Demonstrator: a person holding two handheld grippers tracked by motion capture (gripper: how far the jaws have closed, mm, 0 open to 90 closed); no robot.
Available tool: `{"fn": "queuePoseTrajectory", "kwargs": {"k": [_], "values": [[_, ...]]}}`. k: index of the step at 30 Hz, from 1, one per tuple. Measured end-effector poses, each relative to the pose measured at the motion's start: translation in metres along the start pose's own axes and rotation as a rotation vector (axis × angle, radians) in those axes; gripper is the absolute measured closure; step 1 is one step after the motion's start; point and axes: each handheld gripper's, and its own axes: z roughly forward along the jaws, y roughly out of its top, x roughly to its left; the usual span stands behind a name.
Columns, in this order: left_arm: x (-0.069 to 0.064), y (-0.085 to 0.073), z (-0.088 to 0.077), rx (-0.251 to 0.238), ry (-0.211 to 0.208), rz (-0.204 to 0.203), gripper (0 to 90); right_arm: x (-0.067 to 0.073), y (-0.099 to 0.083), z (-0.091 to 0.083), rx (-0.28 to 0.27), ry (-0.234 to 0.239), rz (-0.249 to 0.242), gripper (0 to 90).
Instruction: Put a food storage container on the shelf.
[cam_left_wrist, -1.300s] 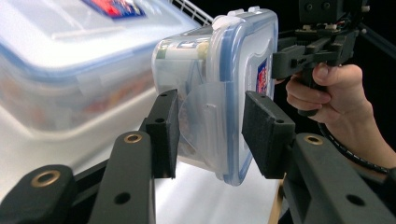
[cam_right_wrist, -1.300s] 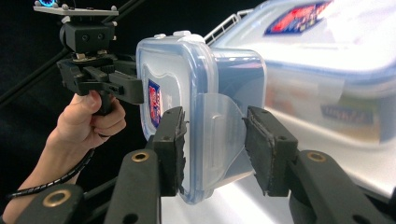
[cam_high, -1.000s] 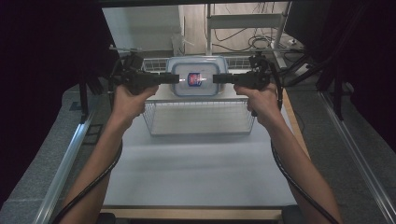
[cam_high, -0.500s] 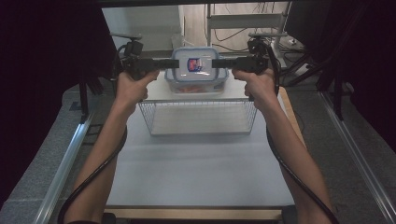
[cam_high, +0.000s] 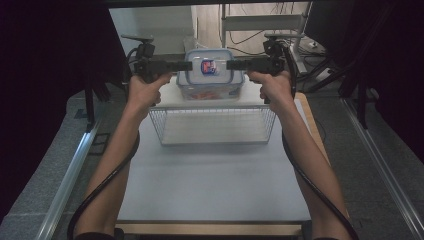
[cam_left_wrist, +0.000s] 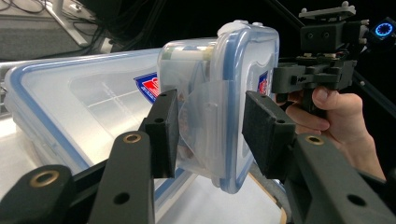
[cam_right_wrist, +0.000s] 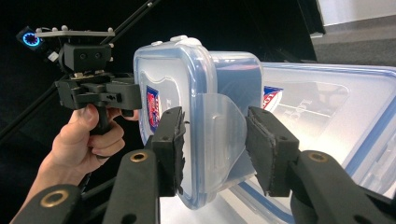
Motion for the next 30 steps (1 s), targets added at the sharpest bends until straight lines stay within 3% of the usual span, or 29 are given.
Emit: {"fn": "queuePoseTrajectory", "kwargs": {"k": [6,10,13,15,21,30], "values": [[-0.002,0.001,0.002,-0.002,0.035,0.022,54.9,-0.004,0.001,0.001,-0.013,0.004,0.015,56.1],[-0.005,0.001,0.005,0.019,0.088,0.038,53.3,-0.004,0.003,0.003,-0.015,-0.047,-0.011,53.2],[-0.001,0.0,0.008,0.016,0.082,0.011,48.8,-0.004,0.002,0.006,-0.012,-0.08,-0.027,50.9],[0.0,0.0,0.008,0.007,0.071,0.001,48.7,-0.005,0.002,0.007,-0.024,-0.076,-0.02,50.8],[-0.001,-0.003,0.009,0.003,0.082,0.007,45.7,-0.004,0.002,0.008,-0.038,-0.097,-0.044,49.4],[-0.011,-0.004,0.007,-0.019,0.157,0.086,38.7,0.003,0.002,0.01,-0.047,-0.143,-0.106,47.3]]}}
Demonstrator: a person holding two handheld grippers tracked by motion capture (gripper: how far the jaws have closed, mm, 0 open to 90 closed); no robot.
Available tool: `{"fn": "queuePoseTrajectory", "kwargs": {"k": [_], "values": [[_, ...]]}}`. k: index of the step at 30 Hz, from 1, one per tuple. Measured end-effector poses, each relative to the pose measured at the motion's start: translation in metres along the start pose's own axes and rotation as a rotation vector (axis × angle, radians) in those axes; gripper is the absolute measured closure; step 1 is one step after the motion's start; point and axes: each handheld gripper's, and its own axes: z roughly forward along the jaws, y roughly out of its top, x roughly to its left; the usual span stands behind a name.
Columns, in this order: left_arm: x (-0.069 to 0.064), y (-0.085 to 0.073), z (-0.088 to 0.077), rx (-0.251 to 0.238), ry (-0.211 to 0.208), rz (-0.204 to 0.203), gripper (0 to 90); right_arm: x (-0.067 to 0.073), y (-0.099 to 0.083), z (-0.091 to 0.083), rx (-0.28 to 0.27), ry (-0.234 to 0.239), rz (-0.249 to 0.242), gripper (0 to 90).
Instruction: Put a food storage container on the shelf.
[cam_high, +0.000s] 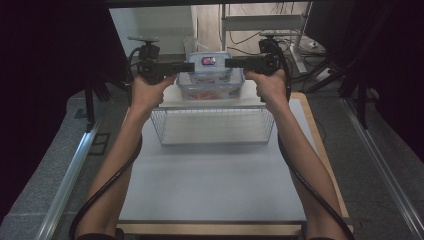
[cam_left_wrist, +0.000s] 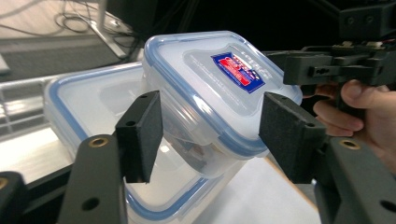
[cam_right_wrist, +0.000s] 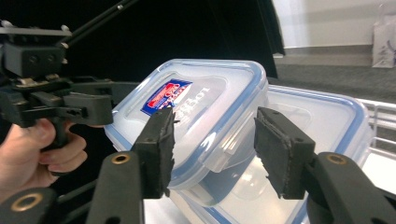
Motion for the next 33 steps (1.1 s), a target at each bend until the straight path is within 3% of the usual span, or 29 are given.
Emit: {"fn": "queuePoseTrajectory", "kwargs": {"k": [10,21,33], "values": [[-0.016,-0.012,-0.003,-0.011,0.083,0.152,22.6,0.005,-0.003,-0.006,0.004,0.006,-0.1,29.4],[-0.028,-0.028,-0.007,0.014,0.118,0.224,12.9,0.012,-0.022,-0.007,0.031,-0.058,-0.233,16.2],[-0.04,-0.049,-0.014,0.059,0.131,0.287,7.7,0.007,-0.046,-0.023,0.034,-0.04,-0.236,13.4]]}}
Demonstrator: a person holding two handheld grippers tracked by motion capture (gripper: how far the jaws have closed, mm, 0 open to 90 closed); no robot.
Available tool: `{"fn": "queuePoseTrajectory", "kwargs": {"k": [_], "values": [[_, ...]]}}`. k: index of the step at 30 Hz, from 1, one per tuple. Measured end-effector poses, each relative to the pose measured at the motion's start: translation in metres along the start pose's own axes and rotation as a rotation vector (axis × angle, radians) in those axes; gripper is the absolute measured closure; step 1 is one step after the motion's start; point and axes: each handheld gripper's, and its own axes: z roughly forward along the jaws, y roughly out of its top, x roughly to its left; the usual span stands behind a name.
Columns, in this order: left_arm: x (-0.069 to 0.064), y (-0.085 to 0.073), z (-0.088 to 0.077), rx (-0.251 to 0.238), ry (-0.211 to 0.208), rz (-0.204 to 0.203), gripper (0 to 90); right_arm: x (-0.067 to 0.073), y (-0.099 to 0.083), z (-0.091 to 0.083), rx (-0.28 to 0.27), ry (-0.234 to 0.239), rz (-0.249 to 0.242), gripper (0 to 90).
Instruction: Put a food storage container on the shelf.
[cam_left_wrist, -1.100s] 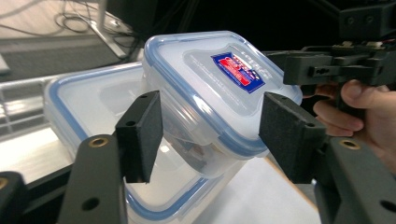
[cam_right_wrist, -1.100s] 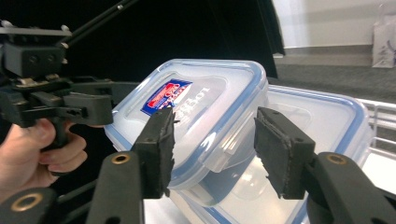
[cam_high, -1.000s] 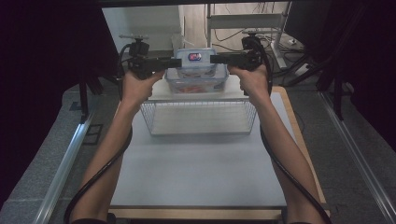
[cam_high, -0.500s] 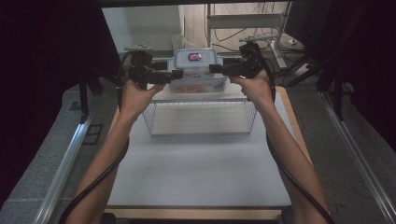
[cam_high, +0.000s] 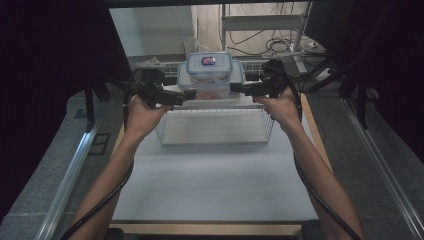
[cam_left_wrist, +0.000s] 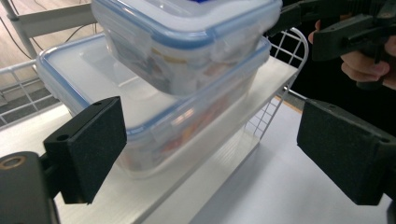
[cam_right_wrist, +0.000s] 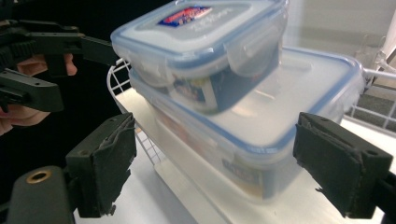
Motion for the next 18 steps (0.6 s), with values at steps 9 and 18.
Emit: {"fn": "queuePoseTrajectory", "kwargs": {"k": [9,18], "values": [[-0.012,-0.016,-0.009,0.003,0.0,0.035,6.3,0.002,-0.013,-0.011,-0.006,0.008,-0.005,13.1],[-0.02,-0.034,-0.015,-0.002,-0.027,0.035,6.0,0.01,-0.023,-0.018,0.002,0.007,-0.021,12.6]]}}
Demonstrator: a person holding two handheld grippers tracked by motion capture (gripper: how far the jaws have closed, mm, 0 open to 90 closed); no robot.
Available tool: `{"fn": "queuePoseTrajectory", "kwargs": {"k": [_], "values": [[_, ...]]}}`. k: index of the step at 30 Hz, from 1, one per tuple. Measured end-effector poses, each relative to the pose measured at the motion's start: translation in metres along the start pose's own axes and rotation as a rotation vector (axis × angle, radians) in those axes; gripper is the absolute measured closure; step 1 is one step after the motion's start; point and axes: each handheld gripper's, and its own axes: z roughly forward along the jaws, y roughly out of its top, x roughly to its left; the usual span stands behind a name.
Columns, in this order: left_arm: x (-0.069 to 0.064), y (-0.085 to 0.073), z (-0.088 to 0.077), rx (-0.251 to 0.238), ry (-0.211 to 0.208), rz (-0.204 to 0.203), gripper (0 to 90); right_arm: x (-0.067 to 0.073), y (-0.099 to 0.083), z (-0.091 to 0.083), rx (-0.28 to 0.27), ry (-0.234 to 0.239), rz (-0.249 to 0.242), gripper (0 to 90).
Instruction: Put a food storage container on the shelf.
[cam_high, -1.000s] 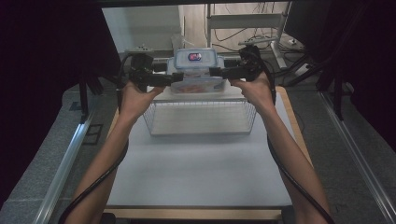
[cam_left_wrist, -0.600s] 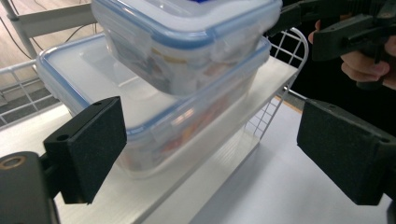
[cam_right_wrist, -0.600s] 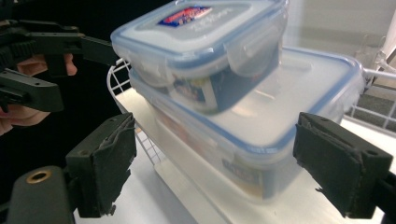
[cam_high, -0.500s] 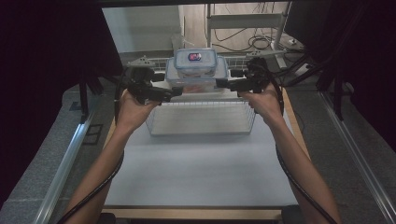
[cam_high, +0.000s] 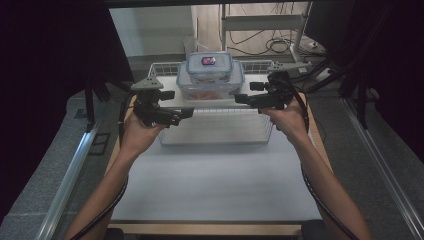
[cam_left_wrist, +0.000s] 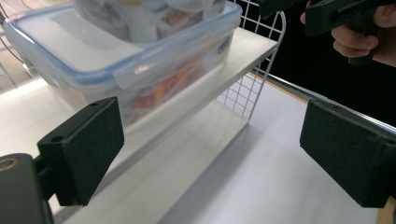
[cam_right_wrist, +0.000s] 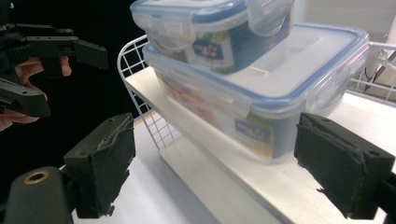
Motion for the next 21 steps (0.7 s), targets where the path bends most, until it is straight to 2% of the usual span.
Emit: {"fn": "queuePoseTrajectory", "kwargs": {"k": [10,21], "values": [[-0.004,-0.022,-0.004,0.004,-0.002,0.005,5.9,0.01,-0.015,-0.004,0.022,-0.005,-0.012,11.8],[-0.018,-0.048,-0.003,0.02,0.03,0.057,5.0,0.027,-0.034,-0.004,0.047,-0.029,-0.07,10.0]]}}
